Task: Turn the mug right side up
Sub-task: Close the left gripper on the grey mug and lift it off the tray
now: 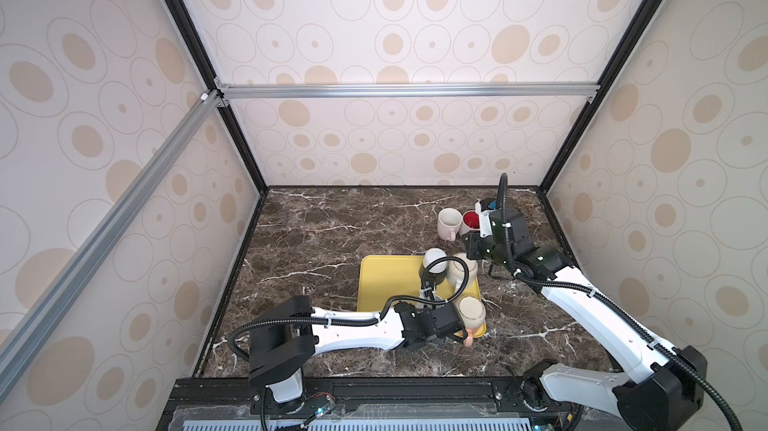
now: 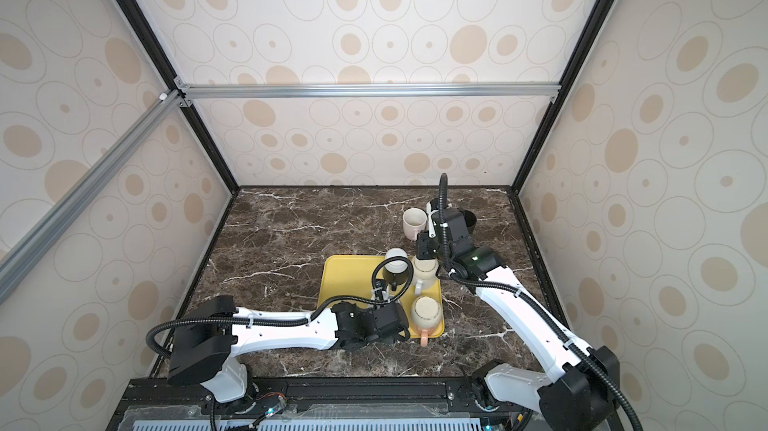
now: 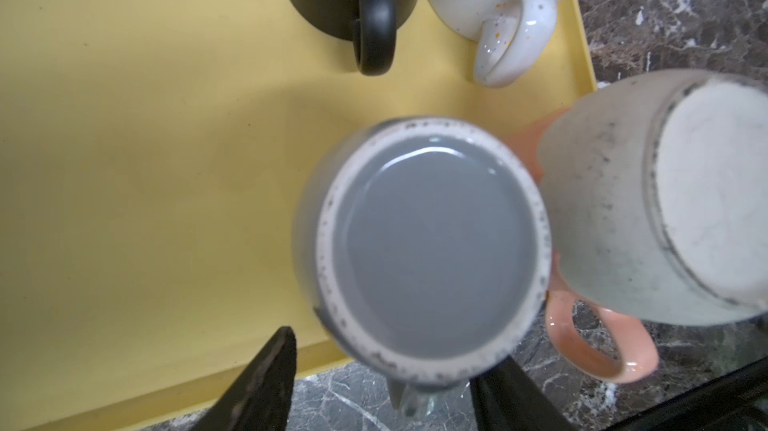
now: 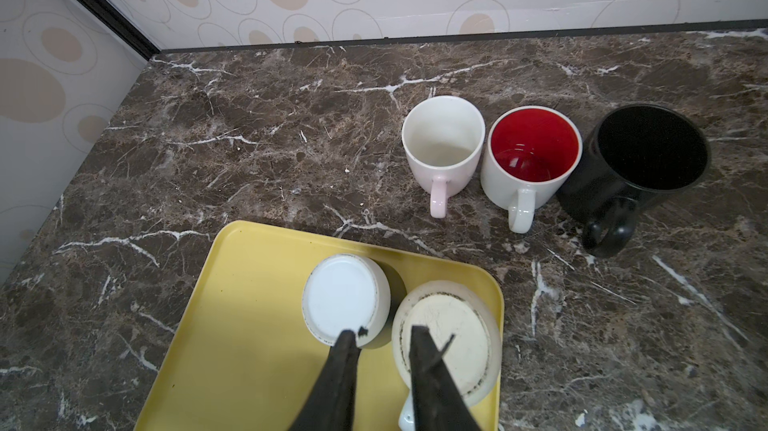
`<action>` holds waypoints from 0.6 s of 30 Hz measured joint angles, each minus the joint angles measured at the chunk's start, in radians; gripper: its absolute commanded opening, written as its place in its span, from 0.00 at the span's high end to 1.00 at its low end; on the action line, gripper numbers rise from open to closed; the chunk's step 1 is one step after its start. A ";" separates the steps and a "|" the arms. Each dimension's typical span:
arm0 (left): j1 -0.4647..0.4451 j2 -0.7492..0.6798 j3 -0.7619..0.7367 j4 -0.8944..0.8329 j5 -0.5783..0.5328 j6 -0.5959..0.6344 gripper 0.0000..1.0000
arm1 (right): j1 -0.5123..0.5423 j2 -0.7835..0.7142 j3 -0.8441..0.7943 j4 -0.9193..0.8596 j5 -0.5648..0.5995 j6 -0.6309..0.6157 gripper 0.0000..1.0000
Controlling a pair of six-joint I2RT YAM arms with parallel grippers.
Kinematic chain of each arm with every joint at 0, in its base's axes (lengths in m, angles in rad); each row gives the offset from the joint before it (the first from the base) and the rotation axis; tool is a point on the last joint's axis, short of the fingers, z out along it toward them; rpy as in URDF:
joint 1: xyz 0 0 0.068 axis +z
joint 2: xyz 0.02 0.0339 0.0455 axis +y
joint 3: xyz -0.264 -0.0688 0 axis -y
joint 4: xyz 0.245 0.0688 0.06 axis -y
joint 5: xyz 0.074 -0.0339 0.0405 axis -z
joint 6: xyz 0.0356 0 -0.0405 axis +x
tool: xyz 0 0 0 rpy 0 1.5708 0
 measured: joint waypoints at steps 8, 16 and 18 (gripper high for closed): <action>0.000 0.026 0.001 0.000 0.008 0.014 0.54 | 0.000 -0.005 -0.005 0.000 -0.004 0.000 0.75; 0.000 0.045 0.003 -0.013 0.007 0.028 0.63 | 0.000 -0.010 -0.008 0.002 -0.004 0.000 0.75; 0.000 0.045 0.004 -0.016 0.006 0.030 0.65 | 0.000 -0.011 -0.010 0.003 -0.004 0.000 0.75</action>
